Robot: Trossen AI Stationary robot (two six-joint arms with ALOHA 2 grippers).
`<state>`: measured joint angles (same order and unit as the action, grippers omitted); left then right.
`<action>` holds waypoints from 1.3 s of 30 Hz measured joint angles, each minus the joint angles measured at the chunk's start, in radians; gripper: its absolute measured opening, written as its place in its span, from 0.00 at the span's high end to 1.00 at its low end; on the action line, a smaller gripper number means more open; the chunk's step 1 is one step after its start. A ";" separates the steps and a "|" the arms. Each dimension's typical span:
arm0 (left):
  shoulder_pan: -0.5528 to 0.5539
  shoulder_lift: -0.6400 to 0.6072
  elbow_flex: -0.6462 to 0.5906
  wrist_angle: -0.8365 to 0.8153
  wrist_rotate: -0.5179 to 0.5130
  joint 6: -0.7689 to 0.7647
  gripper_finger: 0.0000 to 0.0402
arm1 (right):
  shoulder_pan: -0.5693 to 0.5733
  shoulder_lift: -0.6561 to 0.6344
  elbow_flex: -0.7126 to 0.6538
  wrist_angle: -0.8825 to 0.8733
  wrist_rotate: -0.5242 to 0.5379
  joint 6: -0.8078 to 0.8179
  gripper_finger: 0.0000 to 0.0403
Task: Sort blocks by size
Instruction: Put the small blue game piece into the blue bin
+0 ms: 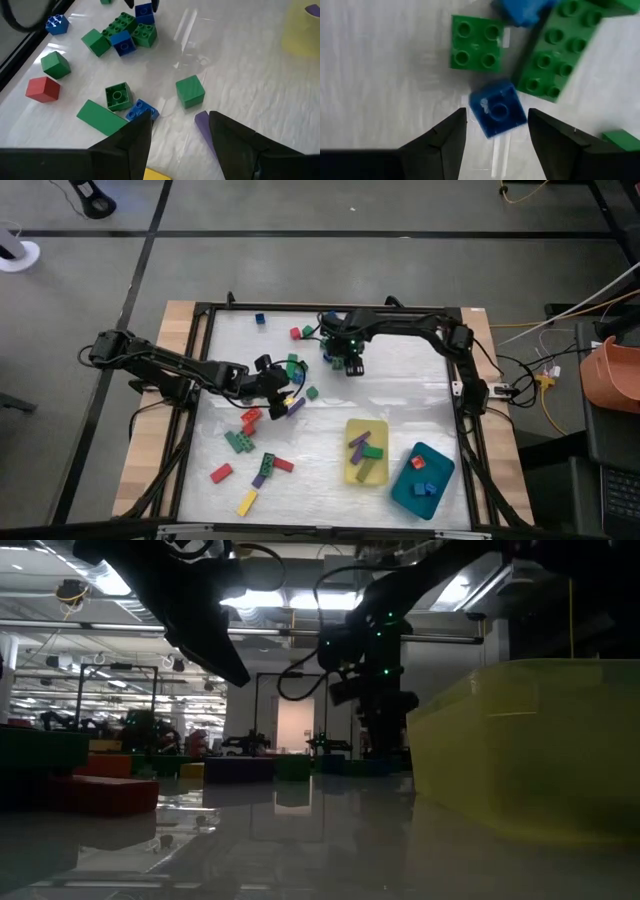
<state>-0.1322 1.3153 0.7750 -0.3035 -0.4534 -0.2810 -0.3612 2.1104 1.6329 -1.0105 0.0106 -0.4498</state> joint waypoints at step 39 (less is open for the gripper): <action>0.002 0.000 0.000 0.001 -0.011 0.000 0.54 | 0.259 0.036 0.314 -0.566 -0.287 0.320 0.66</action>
<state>-0.1299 1.3151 0.7750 -0.3029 -0.4643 -0.2813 -0.1023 2.1466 1.9467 -1.5763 -0.2765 -0.1300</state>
